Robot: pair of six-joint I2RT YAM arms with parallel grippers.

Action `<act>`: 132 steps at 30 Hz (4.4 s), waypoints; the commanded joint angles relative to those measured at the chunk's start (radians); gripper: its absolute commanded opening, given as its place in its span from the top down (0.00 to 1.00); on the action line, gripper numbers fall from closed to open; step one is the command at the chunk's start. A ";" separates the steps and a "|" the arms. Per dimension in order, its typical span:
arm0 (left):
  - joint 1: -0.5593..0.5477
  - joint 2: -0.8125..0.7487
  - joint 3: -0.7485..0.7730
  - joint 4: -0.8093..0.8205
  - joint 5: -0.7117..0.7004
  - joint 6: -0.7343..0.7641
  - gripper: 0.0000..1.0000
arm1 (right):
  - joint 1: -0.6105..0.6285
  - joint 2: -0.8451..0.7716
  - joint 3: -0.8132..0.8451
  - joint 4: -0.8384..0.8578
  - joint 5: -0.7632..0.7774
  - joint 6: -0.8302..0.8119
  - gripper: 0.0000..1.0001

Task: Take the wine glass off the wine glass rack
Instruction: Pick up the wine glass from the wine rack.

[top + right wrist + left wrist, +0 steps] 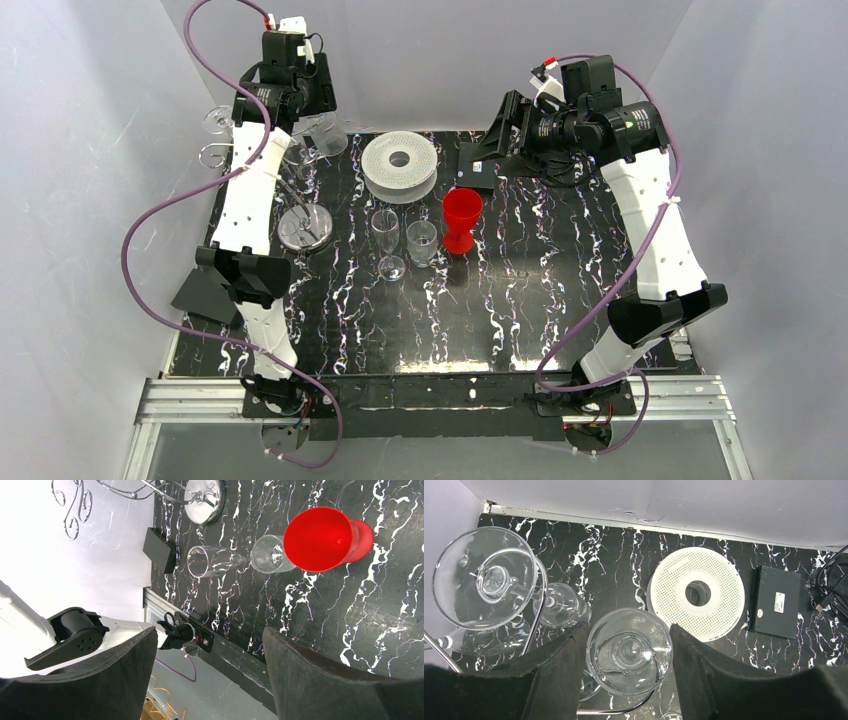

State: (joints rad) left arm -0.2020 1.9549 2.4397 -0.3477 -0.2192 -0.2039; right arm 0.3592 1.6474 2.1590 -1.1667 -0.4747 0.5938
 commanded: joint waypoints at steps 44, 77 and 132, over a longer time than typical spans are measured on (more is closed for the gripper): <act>0.005 -0.143 -0.042 0.033 0.163 0.012 0.84 | -0.008 -0.015 0.015 0.016 -0.033 -0.012 0.17; 0.005 -0.199 -0.086 0.008 0.163 0.052 0.85 | -0.005 -0.030 -0.013 0.018 -0.042 -0.006 0.17; 0.051 -0.203 -0.123 0.012 -0.014 0.105 0.90 | -0.005 -0.020 -0.020 0.014 -0.039 -0.002 0.17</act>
State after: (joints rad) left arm -0.1654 1.8046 2.3009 -0.3759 -0.1993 -0.1040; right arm 0.3592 1.6417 2.1304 -1.1721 -0.5007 0.5983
